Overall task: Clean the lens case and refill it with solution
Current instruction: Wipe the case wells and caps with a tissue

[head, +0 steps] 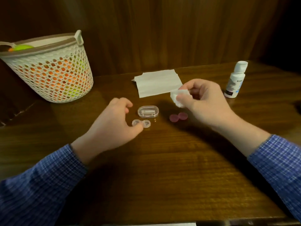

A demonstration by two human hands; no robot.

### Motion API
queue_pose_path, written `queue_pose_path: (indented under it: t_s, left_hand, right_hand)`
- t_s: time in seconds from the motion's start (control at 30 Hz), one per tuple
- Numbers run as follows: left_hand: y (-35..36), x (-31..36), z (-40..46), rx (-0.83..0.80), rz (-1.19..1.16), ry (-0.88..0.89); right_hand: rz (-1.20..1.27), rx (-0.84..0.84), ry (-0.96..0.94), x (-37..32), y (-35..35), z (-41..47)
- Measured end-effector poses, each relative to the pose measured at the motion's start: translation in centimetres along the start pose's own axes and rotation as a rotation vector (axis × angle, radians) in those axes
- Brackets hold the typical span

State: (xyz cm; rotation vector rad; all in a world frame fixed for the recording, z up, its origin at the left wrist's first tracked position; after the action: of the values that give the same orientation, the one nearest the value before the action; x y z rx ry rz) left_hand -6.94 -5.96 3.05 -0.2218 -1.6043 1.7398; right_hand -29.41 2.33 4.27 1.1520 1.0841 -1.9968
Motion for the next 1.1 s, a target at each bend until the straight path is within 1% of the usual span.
queue_pose_path:
  t_s: [0.07, 0.13, 0.27, 0.4, 0.5, 0.6, 0.73, 0.87, 0.97, 1.1]
  left_hand:
    - [1.5, -1.1, 0.0, -0.094, -0.027, -0.008]
    - [2.1, -1.0, 0.2, -0.105, -0.045, 0.029]
    - [2.2, -0.6, 0.3, -0.099, -0.149, 0.107]
    - [2.8, -0.2, -0.1, -0.158, -0.256, 0.189]
    - [3.0, -0.6, 0.0, -0.196, -0.349, 0.187]
    - [2.9, -0.6, 0.1, -0.220, -0.343, 0.197]
    - [2.9, -0.2, 0.3, -0.272, -0.315, 0.238]
    - [2.8, 0.1, 0.5, -0.300, -0.299, 0.246]
    - [2.7, 0.5, 0.4, -0.287, -0.296, 0.244]
    - [2.7, 0.3, 0.0, -0.248, -0.294, 0.184]
  right_hand:
    - [-0.160, -0.097, -0.137, -1.2, 2.2, -1.1]
    - [-0.251, -0.130, -0.199, -1.6, 3.5, -1.8]
    - [-0.318, -0.124, -0.233, -1.7, 4.5, -1.8]
    - [-0.410, -0.292, -0.300, -1.8, 7.0, -1.9]
    - [-0.379, -0.415, -0.356, -2.1, 8.1, -2.4]
    - [-0.345, -0.478, -0.351, -2.2, 8.5, -2.7]
    - [-0.349, -0.532, -0.295, -2.0, 9.1, -2.5]
    - [-0.373, -0.530, -0.269, -2.0, 9.1, -2.4]
    - [-0.363, -0.523, -0.218, -1.8, 8.7, -2.3]
    - [-0.333, -0.481, -0.155, -1.8, 8.1, -2.4]
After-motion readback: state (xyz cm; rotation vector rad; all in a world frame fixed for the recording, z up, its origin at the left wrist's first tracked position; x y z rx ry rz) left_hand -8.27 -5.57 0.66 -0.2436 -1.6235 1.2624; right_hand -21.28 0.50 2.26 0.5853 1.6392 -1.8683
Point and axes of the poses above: each hand's wrist, its own z-axis towards the middle knuckle, its own y-axis out of the palm, x = y × z, the point moved 8 cm from there along z, towards the middle knuckle, and after that the axes turned 2 degrees about y, right-handed, at the moved point
